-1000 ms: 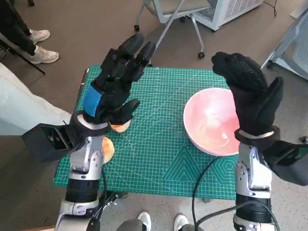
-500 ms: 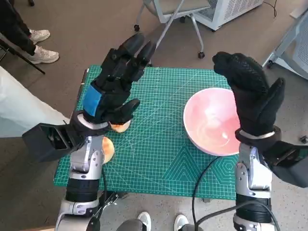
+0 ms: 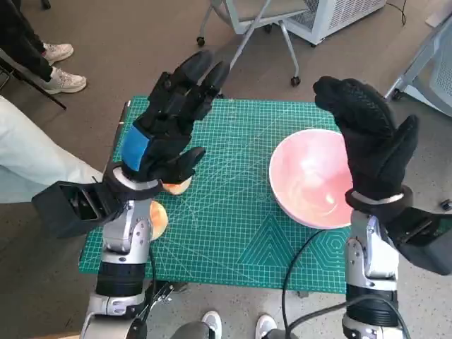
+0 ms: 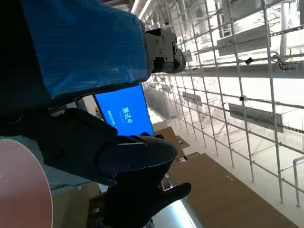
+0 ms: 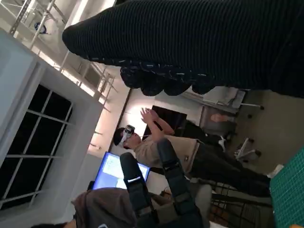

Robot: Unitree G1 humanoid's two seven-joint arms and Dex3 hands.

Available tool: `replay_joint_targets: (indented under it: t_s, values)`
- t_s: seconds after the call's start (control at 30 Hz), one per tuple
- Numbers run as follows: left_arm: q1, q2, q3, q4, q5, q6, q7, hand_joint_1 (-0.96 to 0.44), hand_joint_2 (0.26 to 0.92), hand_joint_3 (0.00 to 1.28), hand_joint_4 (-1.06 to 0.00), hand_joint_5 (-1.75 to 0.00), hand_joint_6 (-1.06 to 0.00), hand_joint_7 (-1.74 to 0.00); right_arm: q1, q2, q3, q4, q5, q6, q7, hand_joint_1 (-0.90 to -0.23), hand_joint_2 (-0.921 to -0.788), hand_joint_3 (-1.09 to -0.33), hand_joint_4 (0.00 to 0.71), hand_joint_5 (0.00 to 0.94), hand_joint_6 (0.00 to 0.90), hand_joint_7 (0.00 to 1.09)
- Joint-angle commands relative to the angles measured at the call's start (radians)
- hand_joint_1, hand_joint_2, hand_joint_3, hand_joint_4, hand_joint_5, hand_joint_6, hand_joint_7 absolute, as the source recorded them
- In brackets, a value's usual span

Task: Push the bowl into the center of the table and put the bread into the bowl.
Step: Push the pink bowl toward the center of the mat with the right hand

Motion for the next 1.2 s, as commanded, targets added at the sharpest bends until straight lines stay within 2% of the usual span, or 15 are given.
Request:
replay_joint_targets:
  t_s: [0.03, 0.2, 0.4, 0.5, 0.67, 0.73, 0.8, 0.97, 1.1, 1.2]
  values:
    - [-0.014, 0.000, 0.009, 0.012, -0.009, -0.017, -0.005, -0.59, 0.921, 0.48, -0.09, 0.00, 0.00, -0.38, 0.000, -0.055, -0.062, 0.068, 0.001, -0.039, 0.006, -0.644, -0.921, -0.738, 0.265, 0.004, 0.130, 0.53]
    - [-0.015, 0.000, 0.012, 0.019, -0.008, -0.023, -0.006, -0.59, 0.921, 0.48, -0.09, 0.00, 0.00, -0.38, -0.025, -0.102, -0.127, 0.182, -0.036, -0.118, -0.038, -0.652, -0.921, -0.732, 0.259, 0.002, 0.160, 0.47]
    - [-0.015, 0.000, 0.016, 0.028, -0.004, -0.035, -0.005, -0.59, 0.921, 0.48, -0.09, 0.00, 0.00, -0.38, -0.073, -0.179, -0.195, 0.392, -0.095, -0.208, -0.118, -0.676, -0.921, -0.733, 0.238, 0.000, 0.170, 0.42]
    - [-0.015, 0.001, 0.019, 0.031, -0.002, -0.040, -0.003, -0.59, 0.921, 0.48, -0.09, 0.00, 0.00, -0.38, -0.101, -0.214, -0.224, 0.507, -0.105, -0.236, -0.155, -0.684, -0.921, -0.734, 0.231, 0.000, 0.169, 0.41]
    - [-0.015, 0.004, 0.023, 0.037, 0.002, -0.049, 0.000, -0.60, 0.921, 0.48, -0.09, 0.00, 0.00, -0.38, -0.148, -0.249, -0.258, 0.693, -0.109, -0.269, -0.220, -0.666, -0.921, -0.746, 0.227, 0.000, 0.159, 0.40]
    - [-0.016, 0.005, 0.026, 0.042, 0.002, -0.053, 0.000, -0.61, 0.921, 0.48, -0.10, 0.00, 0.00, -0.38, -0.165, -0.256, -0.271, 0.760, -0.102, -0.274, -0.242, -0.642, -0.921, -0.756, 0.226, 0.000, 0.150, 0.39]
    - [-0.017, 0.008, 0.029, 0.044, 0.001, -0.055, 0.001, -0.61, 0.921, 0.48, -0.10, 0.00, 0.00, -0.38, -0.181, -0.255, -0.286, 0.818, -0.082, -0.271, -0.248, -0.623, -0.921, -0.762, 0.226, 0.000, 0.143, 0.39]
    - [-0.020, 0.013, 0.037, 0.054, 0.003, -0.060, 0.005, -0.61, 0.921, 0.48, -0.10, -0.01, 0.00, -0.39, -0.218, -0.250, -0.327, 0.950, -0.025, -0.238, -0.207, -0.586, -0.921, -0.788, 0.196, 0.000, 0.116, 0.37]
    - [-0.018, 0.013, 0.039, 0.050, 0.006, -0.061, 0.012, -0.60, 0.921, 0.48, -0.10, -0.01, 0.00, -0.39, -0.223, -0.248, -0.350, 1.029, 0.008, -0.186, -0.153, -0.553, -0.921, -0.834, 0.103, 0.000, 0.072, 0.34]
    - [-0.016, 0.015, 0.040, 0.046, 0.007, -0.061, 0.015, -0.60, 0.921, 0.48, -0.10, -0.01, 0.00, -0.40, -0.223, -0.247, -0.354, 1.062, 0.009, -0.165, -0.147, -0.537, -0.921, -0.869, 0.058, 0.000, 0.051, 0.33]
